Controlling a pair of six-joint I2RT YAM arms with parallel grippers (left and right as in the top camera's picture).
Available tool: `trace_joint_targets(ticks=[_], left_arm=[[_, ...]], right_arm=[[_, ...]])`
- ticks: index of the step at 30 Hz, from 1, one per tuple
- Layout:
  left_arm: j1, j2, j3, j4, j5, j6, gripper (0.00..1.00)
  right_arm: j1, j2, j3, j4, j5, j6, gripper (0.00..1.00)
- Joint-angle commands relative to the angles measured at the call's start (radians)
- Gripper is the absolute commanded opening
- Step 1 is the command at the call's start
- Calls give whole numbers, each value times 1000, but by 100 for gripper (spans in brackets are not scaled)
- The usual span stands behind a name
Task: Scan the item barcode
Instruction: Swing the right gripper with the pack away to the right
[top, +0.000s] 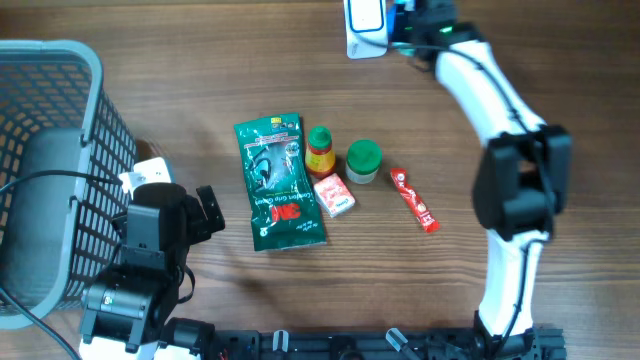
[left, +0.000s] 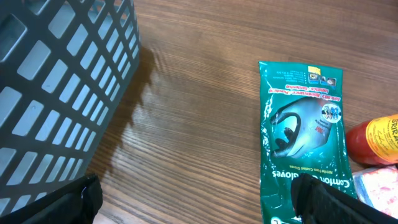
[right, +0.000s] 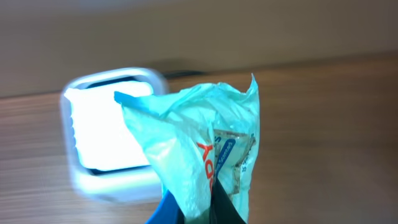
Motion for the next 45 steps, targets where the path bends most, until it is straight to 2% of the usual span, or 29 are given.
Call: trace_joint_targets(ticks=[1, 5, 9, 13, 18, 19, 21, 22, 23, 24, 28, 32, 35, 45], left_arm=[[6, -5, 0, 2, 8, -9, 100], [6, -5, 0, 2, 8, -9, 100], [6, -5, 0, 2, 8, -9, 100], [6, -5, 0, 2, 8, -9, 100], [6, -5, 0, 2, 8, -9, 100], [6, -5, 0, 2, 8, -9, 100], [6, -5, 0, 2, 8, -9, 100], [6, -5, 0, 2, 8, -9, 100], [6, -5, 0, 2, 8, -9, 100], [6, -5, 0, 2, 8, -9, 100], [6, -5, 0, 2, 8, -9, 100], [6, -5, 0, 2, 8, -9, 100], [6, -5, 0, 2, 8, -9, 100], [6, -5, 0, 2, 8, -9, 100]], right_arm=[[-173, -154, 32, -145, 292, 2, 4], [-373, -145, 11, -224, 480, -14, 4], [-554, -113, -37, -217, 478, -61, 4], [-746, -31, -58, -275, 388, -62, 5], [-861, 27, -70, -345, 278, -58, 5], [-878, 26, -69, -349, 271, -57, 8], [-891, 22, -51, -371, 270, -48, 33], [-890, 18, -40, -387, 266, -29, 56], [-890, 11, -24, -405, 227, -25, 83], [-887, -2, -5, -421, 160, -25, 100], [-859, -95, 39, -454, -71, -24, 100], [-790, -220, 39, -513, -184, 53, 100], [-720, -307, 39, -578, -294, 51, 100], [-318, -428, 38, -917, -434, -92, 99]])
